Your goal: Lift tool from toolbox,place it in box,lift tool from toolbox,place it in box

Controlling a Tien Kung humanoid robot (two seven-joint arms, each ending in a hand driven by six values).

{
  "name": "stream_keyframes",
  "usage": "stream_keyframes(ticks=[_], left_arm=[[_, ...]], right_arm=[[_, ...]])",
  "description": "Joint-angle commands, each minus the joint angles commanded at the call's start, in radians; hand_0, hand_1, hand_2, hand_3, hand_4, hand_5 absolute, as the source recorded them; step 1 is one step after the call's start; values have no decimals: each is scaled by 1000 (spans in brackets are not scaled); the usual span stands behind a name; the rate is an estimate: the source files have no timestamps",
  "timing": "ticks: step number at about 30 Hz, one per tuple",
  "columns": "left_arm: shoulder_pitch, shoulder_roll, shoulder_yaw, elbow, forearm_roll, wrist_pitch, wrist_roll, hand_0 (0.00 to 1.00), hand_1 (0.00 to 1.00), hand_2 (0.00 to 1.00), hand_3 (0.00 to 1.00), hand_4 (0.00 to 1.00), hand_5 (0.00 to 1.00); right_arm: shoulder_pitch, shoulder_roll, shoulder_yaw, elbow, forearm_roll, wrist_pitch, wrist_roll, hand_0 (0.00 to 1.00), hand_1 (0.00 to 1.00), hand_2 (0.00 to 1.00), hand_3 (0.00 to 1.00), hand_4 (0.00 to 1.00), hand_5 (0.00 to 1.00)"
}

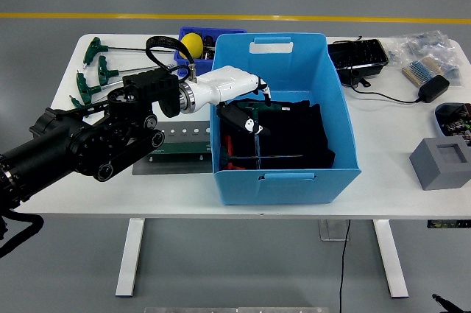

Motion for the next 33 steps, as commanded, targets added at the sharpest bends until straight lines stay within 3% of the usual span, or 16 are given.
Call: stream_keyframes(ticks=[6,13,15,19,20,23,26,33], left_arm=[[115,4,-173,-82,5,72,13,746,780,846,692,948,653],[327,-7,-455,-223,-32,198,31,771,791,856,725,950,663],[384,-8,-533,-252,-64,223,40,740,761,817,717,948,671],[499,1,-666,-292,-114,217,72,740,761,817,717,948,671],[530,-1,-694,-297,-135,217,74,615,648,734,708,946,692],[613,-16,-761,-295,-228,232,60,615,648,734,708,946,692],[673,-16,-784,-287,-348,226,36,628,662,732,706,938,695],[765,18,-795,-330,-543,144,17,647,675,755,722,941,713]], right_arm=[[2,-1,-11,0,16,0,5,620,598,670,568,826,684],[10,-5,-31,-2,49,-4,17,620,597,669,568,826,684],[10,-6,-33,-2,54,-5,18,620,596,668,568,825,683],[13,-7,-35,-3,56,-6,21,620,596,668,568,825,683],[14,-7,-37,-3,59,-6,22,620,595,667,567,824,682],[15,-7,-46,-4,75,-7,27,620,595,667,567,824,682],[14,-5,-47,-4,77,-8,28,618,595,667,567,824,682],[6,-1,-32,-4,54,-5,20,617,597,668,566,822,681]])
